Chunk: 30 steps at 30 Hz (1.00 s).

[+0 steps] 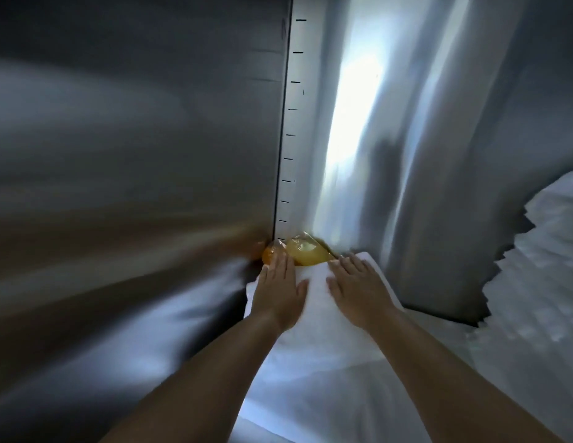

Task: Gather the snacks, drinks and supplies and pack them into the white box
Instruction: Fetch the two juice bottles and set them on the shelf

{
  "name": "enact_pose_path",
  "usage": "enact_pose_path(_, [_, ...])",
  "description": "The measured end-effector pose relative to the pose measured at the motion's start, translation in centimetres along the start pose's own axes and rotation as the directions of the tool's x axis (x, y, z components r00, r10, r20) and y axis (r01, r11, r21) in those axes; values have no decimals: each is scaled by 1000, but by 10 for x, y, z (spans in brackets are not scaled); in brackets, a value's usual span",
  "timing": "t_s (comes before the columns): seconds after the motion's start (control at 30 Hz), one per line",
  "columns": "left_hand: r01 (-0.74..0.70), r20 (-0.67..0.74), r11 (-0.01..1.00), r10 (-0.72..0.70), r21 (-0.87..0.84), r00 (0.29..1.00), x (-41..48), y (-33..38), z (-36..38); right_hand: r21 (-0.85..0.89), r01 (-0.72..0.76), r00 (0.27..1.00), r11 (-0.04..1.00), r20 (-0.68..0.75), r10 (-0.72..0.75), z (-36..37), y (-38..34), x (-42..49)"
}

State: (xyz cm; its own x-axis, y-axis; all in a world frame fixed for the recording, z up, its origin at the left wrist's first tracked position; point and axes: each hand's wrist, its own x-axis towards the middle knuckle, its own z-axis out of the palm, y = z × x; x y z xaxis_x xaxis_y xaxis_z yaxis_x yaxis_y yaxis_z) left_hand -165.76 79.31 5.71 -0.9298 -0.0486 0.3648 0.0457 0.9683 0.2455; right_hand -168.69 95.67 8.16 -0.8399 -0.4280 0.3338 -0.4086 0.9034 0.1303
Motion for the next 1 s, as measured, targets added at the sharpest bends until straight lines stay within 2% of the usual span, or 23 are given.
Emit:
enact_pose_path(0.13, [25, -96, 997, -33, -79, 995, -1, -1, 21, 118, -18, 989, 993, -145, 35, 15, 3, 4])
enact_pose_path(0.33, [22, -131, 994, -36, -110, 991, 1, -2, 22, 132, -40, 994, 990, -98, 53, 18, 4, 22])
enact_pose_path(0.7, [9, -66, 991, -18, -136, 998, -12, -4, 17, 69, -37, 997, 997, -69, 42, 16, -2, 19])
enact_pose_path(0.83, [26, -100, 994, -37, -106, 994, -13, -1, 18, 45, -177, 977, 983, -110, 181, 16, -11, 35])
enact_pose_path(0.9, [37, -103, 994, -47, -100, 994, -12, -1, 20, 91, -222, 961, 971, -150, 234, 20, -15, 44])
enact_pose_path(1.0, [53, -107, 994, -63, -92, 992, -10, -3, 22, 210, -146, 962, 967, -197, 188, 25, -13, 57])
